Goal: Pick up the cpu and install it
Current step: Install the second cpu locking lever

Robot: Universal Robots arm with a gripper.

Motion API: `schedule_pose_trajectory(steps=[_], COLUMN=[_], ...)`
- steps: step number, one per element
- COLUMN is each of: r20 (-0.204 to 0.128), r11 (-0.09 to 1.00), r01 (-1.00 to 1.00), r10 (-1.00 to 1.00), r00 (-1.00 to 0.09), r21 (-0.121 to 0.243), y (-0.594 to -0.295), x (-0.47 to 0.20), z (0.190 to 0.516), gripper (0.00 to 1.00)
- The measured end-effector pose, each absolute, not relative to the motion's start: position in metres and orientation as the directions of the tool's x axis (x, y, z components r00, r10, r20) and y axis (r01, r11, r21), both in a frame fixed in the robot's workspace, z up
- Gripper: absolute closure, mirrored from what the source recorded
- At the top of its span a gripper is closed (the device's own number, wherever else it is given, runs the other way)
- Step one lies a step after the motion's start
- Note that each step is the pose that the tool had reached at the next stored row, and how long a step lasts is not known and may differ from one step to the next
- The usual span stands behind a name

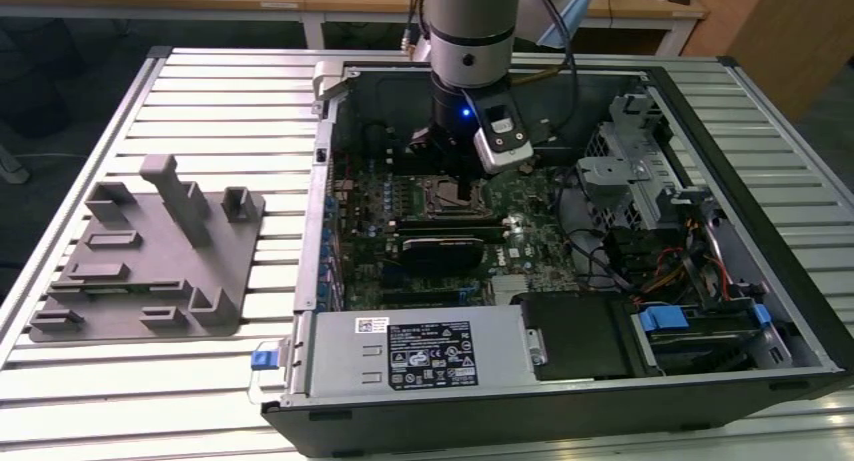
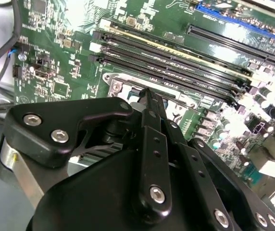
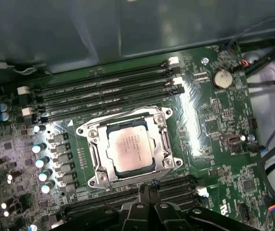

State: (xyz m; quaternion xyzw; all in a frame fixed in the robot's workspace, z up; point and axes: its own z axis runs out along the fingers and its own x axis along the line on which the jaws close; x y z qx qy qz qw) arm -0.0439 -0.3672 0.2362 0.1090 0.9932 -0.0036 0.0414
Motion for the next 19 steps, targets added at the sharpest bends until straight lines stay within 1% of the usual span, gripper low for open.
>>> schedule_pose_trajectory(steps=[4, 11, 19], r20=[-0.082, -0.026, -0.026], r11=[0.977, 0.982, 0.983], r01=[0.214, 0.187, 0.186], r10=[0.214, 0.186, 0.185], r00=[-0.973, -0.982, -0.982], r21=[0.002, -0.010, -0.010], y=[-0.3673, -0.3674, -0.3706], x=[-0.0439, -0.0439, -0.0439], z=[0.2361, 0.2335, 0.2334], gripper=[0.89, 0.89, 0.89])
